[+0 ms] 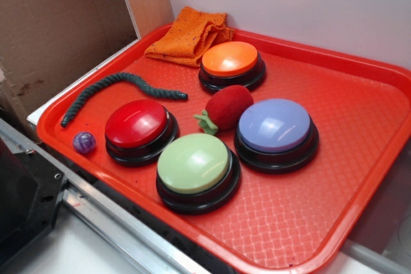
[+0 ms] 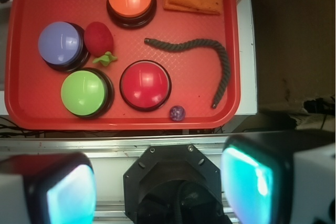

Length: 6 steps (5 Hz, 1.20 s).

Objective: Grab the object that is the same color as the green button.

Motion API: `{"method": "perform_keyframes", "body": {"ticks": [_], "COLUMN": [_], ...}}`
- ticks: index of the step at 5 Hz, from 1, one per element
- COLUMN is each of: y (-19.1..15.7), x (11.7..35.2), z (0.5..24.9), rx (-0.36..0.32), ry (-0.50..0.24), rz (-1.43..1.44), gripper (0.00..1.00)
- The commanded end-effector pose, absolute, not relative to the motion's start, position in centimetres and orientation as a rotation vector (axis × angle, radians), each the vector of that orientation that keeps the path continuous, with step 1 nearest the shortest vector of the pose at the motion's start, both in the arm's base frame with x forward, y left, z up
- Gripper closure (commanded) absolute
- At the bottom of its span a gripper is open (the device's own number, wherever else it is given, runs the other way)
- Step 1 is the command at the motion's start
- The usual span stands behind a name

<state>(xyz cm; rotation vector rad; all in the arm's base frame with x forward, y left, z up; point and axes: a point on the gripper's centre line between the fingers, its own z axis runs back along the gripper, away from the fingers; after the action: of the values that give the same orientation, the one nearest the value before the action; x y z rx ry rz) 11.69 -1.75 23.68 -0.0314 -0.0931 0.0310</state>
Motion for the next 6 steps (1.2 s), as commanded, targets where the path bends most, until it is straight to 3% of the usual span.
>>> {"method": "perform_keyframes", "body": {"ticks": [1,2,3,4,5,6], "y": [-1.7,-1.5,-1.3,-0.4,0.8,2.0], "x": [11.7,13.6,15.4,17.8,19.7,21.4], "z": [23.7,23.2,22.2,19.8,17.0,14.3], "rx": [-0.031,-0.09,-0.102,-0.099,-0.144,-0.115], "ry": [-0.093,-0.088,-0.085,-0.105,-0.169,-0.177], "rz": [0.031,0.167,0.309,0.547,0.794,1.014], "gripper": [0.0,0.0,0.0,0.0,0.0,0.0]}}
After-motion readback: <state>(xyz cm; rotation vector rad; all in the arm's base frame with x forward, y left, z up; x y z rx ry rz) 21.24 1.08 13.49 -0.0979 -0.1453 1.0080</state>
